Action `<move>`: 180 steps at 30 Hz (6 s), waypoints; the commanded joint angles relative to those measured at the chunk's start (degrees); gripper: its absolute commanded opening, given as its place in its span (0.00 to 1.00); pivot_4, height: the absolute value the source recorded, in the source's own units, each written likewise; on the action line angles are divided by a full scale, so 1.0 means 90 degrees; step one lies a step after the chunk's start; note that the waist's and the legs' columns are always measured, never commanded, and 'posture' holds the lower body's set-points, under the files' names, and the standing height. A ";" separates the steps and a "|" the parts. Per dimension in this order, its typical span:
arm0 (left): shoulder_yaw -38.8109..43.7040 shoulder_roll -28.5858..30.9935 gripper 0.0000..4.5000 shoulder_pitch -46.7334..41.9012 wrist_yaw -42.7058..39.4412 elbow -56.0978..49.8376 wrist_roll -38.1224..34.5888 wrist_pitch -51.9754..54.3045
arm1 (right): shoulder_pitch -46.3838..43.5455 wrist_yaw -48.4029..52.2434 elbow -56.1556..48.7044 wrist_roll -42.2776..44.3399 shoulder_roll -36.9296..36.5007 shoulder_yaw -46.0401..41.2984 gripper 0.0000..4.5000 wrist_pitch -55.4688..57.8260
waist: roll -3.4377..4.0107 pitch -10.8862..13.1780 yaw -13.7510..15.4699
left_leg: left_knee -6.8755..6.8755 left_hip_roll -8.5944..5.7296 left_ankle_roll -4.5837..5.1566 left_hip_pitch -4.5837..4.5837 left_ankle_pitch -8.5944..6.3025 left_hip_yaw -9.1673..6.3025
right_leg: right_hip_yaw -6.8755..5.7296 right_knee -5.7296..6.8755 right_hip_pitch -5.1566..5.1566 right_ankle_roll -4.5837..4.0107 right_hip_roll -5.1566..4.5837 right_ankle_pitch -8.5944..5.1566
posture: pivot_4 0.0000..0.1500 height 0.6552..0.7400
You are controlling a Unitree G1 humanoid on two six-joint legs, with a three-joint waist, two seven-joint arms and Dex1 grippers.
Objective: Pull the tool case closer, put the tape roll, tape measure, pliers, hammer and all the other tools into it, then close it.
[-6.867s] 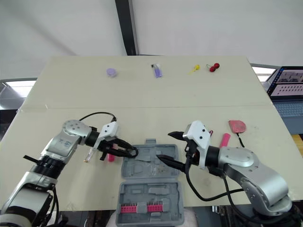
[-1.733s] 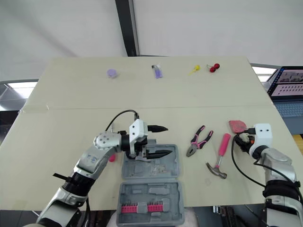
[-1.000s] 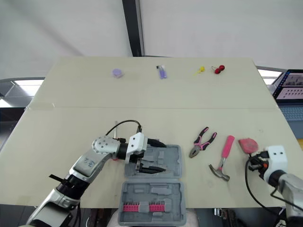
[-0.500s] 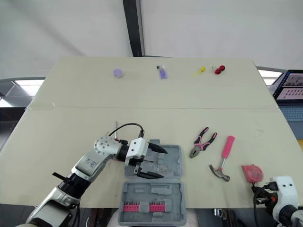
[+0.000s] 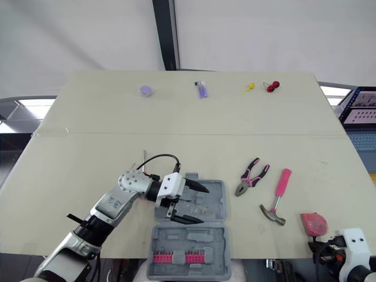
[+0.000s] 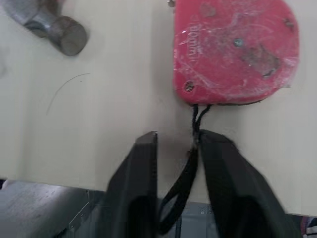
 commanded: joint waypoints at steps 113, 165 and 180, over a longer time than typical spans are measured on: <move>0.0560 0.0371 1.00 0.0880 0.0388 -0.0285 0.0127 -0.2105 | -0.5625 0.3912 0.6187 -0.2237 -0.2984 0.3796 0.63 -0.7240 | 0.0014 0.0020 -0.0195 | 0.0103 0.0009 0.0056 0.0009 -0.0030 -0.0001 | -0.0016 -0.0028 0.0075 0.0022 -0.0002 0.0012 | 1.00 1.00; 0.1737 0.0813 1.00 0.1801 0.0804 0.0054 -0.0276 -0.1990 | -1.0387 0.3073 -0.1307 -0.6116 -0.0066 1.0298 0.63 0.2731 | 0.0060 0.0012 -0.0406 | 0.0114 -0.0018 0.0023 -0.0108 -0.0035 -0.0078 | -0.0013 0.0036 -0.0076 0.0020 0.0001 0.0012 | 1.00 1.00; 0.1769 0.0814 1.00 0.1812 0.0771 0.0066 -0.0251 -0.1994 | -1.0108 0.3157 -0.0954 -0.6694 0.0310 1.0280 0.63 0.2322 | 0.0035 -0.0003 -0.0416 | 0.0115 -0.0018 0.0023 -0.0103 -0.0035 -0.0078 | -0.0014 0.0039 -0.0073 0.0020 0.0001 0.0012 | 1.00 1.00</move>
